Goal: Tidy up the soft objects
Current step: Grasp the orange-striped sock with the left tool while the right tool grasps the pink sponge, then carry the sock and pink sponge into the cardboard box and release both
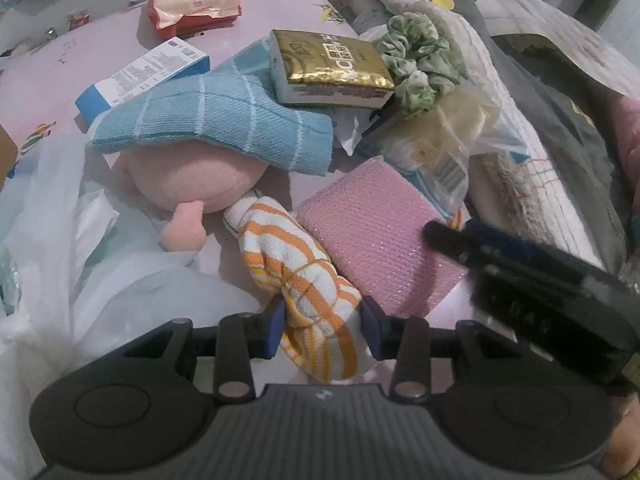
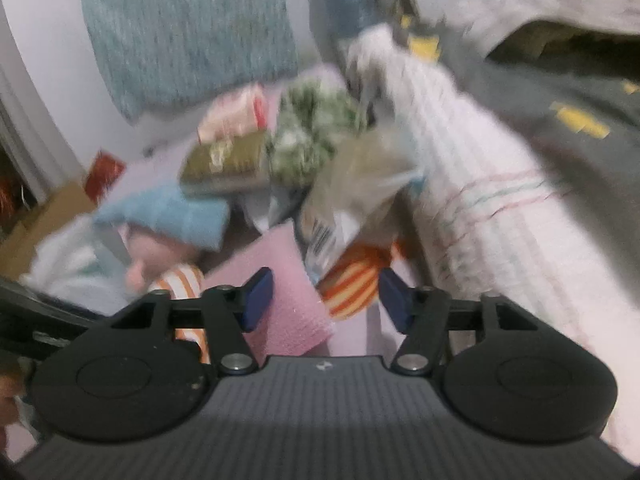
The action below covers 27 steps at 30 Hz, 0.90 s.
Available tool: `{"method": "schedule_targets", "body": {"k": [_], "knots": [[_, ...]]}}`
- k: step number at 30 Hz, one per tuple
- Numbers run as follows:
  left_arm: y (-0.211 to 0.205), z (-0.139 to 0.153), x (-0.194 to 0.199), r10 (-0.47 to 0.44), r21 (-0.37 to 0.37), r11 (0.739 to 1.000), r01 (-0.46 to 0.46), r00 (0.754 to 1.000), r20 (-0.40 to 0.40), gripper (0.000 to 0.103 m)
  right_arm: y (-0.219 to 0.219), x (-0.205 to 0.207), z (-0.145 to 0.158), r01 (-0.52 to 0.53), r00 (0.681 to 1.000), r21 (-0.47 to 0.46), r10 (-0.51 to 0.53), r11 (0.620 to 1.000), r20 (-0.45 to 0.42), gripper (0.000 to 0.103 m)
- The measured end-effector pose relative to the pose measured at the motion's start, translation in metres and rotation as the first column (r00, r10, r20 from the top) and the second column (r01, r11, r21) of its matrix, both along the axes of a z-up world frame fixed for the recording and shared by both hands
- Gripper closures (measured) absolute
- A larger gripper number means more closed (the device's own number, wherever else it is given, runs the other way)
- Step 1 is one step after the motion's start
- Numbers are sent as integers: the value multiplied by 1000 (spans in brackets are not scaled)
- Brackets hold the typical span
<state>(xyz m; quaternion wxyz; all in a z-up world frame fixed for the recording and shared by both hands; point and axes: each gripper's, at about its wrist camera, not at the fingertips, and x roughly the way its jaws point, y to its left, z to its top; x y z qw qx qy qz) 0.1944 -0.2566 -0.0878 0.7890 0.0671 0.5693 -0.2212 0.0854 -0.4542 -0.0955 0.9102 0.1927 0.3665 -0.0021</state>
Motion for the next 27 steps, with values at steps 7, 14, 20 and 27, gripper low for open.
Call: {"method": "schedule_targets", "body": {"k": [7, 14, 20, 27], "knots": [[-11, 4, -17, -91, 6, 996, 91, 996, 4, 63, -2, -38, 9, -8, 1000, 52, 9, 999, -18, 76], [-15, 4, -29, -152, 25, 988, 152, 988, 31, 62, -14, -82, 16, 3, 1000, 187, -7, 982, 19, 75], [-5, 5, -25, -126, 39, 992, 123, 989, 78, 63, -18, -66, -6, 43, 999, 252, -41, 967, -12, 72], [2, 4, -18, -102, 23, 995, 101, 993, 61, 64, -43, -78, -18, -1, 994, 543, -56, 840, 89, 71]]}}
